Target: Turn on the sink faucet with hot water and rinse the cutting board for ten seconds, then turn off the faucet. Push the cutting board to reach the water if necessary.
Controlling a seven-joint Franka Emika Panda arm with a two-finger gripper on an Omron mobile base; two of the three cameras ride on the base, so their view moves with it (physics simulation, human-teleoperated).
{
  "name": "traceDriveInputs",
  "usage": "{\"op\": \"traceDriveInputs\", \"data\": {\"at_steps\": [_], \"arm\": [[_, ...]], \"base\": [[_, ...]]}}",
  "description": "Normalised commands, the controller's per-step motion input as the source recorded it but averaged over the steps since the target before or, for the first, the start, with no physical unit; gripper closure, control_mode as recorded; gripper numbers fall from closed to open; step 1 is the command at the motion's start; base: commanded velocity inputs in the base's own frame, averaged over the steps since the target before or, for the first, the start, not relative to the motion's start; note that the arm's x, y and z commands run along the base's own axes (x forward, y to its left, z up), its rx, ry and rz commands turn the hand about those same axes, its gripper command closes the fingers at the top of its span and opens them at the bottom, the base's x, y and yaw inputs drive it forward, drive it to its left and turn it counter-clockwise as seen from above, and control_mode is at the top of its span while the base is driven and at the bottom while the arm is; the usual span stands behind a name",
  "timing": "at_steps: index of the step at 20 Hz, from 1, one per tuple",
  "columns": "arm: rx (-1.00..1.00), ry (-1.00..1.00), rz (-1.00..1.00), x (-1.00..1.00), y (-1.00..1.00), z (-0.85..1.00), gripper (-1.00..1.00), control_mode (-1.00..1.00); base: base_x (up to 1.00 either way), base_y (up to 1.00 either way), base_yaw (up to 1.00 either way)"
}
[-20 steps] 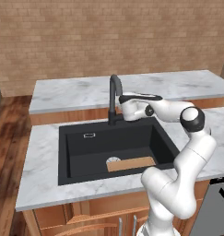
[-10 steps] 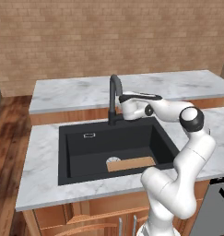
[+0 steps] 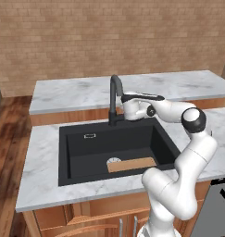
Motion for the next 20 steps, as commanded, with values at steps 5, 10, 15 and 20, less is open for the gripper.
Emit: {"op": "traceDriveInputs", "data": {"at_steps": [5, 10, 15, 20], "arm": [[0.00, 0.00, 0.00, 0.00, -0.10, 0.00, -1.00, -1.00], [0.00, 0.00, 0.00, 0.00, -0.11, 0.00, -1.00, -1.00], [0.00, 0.00, 0.00, 0.00, -0.10, 0.00, -1.00, -1.00], [0.00, -0.01, 0.00, 0.00, 0.00, 0.00, -1.00, -1.00]], "base": [[0.00, 0.00, 0.00], [0.00, 0.00, 0.00], [0.00, 0.00, 0.00], [0.00, 0.00, 0.00]]}}
